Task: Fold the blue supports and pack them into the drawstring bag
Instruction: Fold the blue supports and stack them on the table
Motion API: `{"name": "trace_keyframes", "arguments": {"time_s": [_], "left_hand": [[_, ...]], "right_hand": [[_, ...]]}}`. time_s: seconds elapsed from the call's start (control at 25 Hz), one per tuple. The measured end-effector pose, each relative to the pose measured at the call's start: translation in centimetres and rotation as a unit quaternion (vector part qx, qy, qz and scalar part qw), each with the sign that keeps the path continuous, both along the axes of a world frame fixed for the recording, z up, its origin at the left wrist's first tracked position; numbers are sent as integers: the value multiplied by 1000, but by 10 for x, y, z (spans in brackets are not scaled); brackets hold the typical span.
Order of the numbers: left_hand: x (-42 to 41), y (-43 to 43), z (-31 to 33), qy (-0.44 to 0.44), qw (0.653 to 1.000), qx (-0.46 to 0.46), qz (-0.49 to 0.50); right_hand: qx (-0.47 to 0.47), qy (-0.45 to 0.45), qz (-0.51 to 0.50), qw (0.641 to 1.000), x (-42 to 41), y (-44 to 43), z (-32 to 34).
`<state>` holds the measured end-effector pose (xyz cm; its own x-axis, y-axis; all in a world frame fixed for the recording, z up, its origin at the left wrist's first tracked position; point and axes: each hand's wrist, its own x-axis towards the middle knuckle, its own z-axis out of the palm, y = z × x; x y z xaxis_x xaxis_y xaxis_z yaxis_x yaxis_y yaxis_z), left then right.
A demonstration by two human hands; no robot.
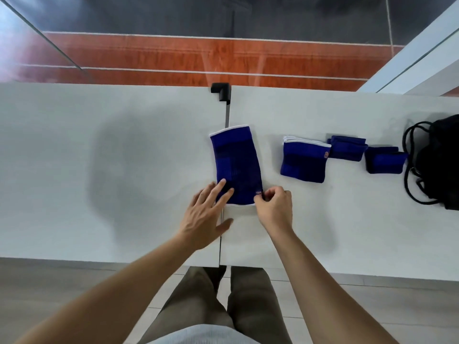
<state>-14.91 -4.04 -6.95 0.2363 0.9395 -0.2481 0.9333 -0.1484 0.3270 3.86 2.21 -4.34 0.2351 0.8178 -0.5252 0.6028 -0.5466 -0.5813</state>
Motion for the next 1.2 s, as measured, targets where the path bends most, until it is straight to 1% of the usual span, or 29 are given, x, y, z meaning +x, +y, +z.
{"name": "trace_keyframes", "arguments": {"time_s": [0.04,0.16,0.24,0.36,0.4,0.44,0.48,0.52,0.56,0.6,0.64,0.68,0.76,0.8,0.84,0.88,0.92,1.04,1.12,1.2], "left_hand": [[-1,-7,-1,7,1000,-13,2],[4,-10,3,16,1000,-3,24],[4,-13,5,5,999,25,24],[-1,-22,7,-44,996,81,-1],[-2,-25,9,-63,994,86,-5],[-3,-27,12,-80,993,83,-6],[-4,-28,16,-94,993,73,-7],[-6,-28,20,-107,992,59,-13],[-10,-29,26,-124,991,43,-24],[-12,-29,33,-144,989,22,-32],[-15,-27,39,-161,987,-8,-27],[-16,-25,46,-174,984,-44,-3],[-17,-15,53,-201,969,-117,87],[-19,-9,53,-235,950,-149,143],[-21,-2,50,-279,923,-179,194],[-23,3,46,-321,895,-208,230],[-25,7,40,-338,879,-223,251],[-27,17,26,-286,896,-192,281],[-22,21,22,-271,897,-165,307],[-16,25,21,-232,903,-147,331]], "right_hand": [[-2,30,3,1000,0,-2,2],[3,182,-33,983,1,-15,13],[-5,228,-40,973,3,-27,21],[-13,288,-67,955,11,-42,25],[-6,307,-58,950,16,-48,25],[4,312,-28,950,22,-54,25],[19,283,26,959,29,-59,24],[40,213,97,971,35,-62,21],[71,129,170,974,38,-63,16],[108,65,224,966,40,-63,10],[128,38,254,958,39,-61,7],[122,45,259,957,36,-59,3],[78,97,221,967,28,-54,3],[58,116,202,971,24,-51,2],[54,106,192,974,21,-48,2],[60,80,187,977,18,-45,1],[71,53,185,979,15,-42,-1],[78,25,178,981,8,-33,-9],[83,17,152,985,4,-31,-14],[101,2,130,986,-1,-29,-17]]}}
